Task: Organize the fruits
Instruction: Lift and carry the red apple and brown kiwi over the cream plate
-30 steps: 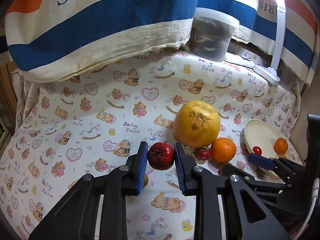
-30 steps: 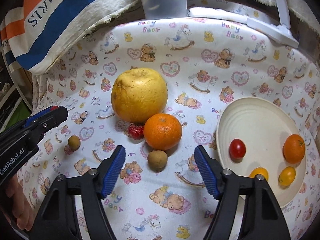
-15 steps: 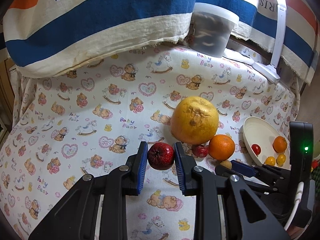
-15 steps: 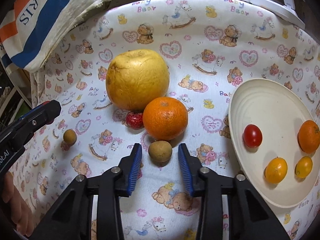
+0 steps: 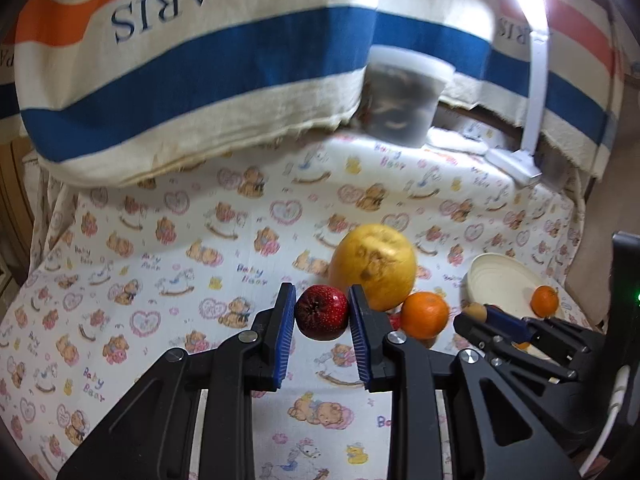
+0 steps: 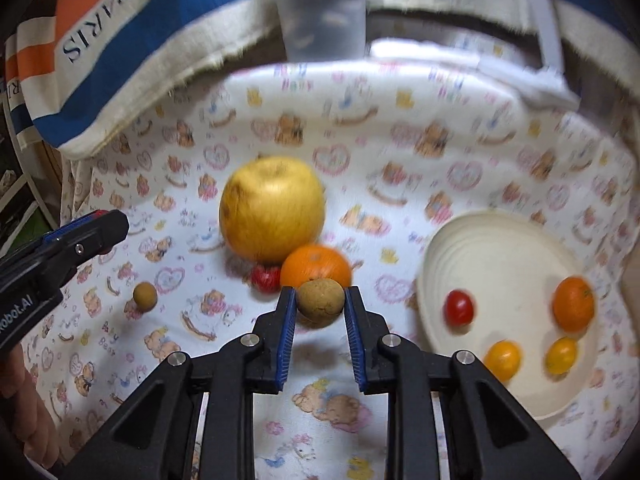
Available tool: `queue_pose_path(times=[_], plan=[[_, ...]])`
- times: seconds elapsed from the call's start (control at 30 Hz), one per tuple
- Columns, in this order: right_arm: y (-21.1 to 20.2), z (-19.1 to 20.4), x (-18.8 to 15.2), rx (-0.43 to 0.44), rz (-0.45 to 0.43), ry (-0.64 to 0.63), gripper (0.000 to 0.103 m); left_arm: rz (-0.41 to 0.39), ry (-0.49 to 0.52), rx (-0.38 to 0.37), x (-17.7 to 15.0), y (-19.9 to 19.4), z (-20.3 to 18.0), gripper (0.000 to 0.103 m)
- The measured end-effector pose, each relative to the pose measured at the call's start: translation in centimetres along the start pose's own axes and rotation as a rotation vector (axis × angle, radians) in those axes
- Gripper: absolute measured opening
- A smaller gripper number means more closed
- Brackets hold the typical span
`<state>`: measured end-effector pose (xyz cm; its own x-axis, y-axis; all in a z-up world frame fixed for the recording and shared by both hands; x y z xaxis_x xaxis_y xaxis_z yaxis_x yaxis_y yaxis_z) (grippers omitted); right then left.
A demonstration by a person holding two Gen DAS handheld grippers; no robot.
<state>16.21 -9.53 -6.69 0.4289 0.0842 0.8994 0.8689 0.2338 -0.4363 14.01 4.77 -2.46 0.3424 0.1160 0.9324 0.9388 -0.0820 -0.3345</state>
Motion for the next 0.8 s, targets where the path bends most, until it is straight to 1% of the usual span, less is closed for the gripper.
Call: queue_pose_path(times=[0.2, 0.33, 0.47, 0.63, 0.8], plan=[[-3.4, -0.8, 2.5, 0.004, -0.095, 0.011, 0.025, -0.079, 0.035, -0.024, 1.4, -2.0, -1.2, 0.026], [-6.1, -2.4, 3.2, -0.016, -0.153, -0.007, 0.025, -0.083, 0.017, -0.077, 1.7, -3.0, -2.3, 0.026], [-8.1, -4.4, 3.6, -0.038, -0.200, 0.009, 0.025, -0.121, 0.061, -0.089, 2.0, -4.2, -3.7, 0.026], [-10.3, -6.3, 4.6, -0.089, -0.296, -0.001, 0.025, -0.107, 0.069, -0.143, 1.7, -4.8, -5.4, 0.026], [-11.8, -7.4, 5.7, -0.086, -0.359, 0.005, 0.025, -0.133, 0.100, -0.156, 1.8, -5.3, -6.5, 0.026]])
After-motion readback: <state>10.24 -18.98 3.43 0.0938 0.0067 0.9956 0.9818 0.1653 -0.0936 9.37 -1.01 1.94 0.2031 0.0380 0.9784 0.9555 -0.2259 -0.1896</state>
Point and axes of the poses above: each gripper's, at about its wrist camera, not at the fingertips, and y roughly the way its jaws point, z to its left, x to its top, the point moved 8 cm from there along y, roughly the way its jaws point, and after that the axes turned 15 degrees about -z, right-handed, at the moved point
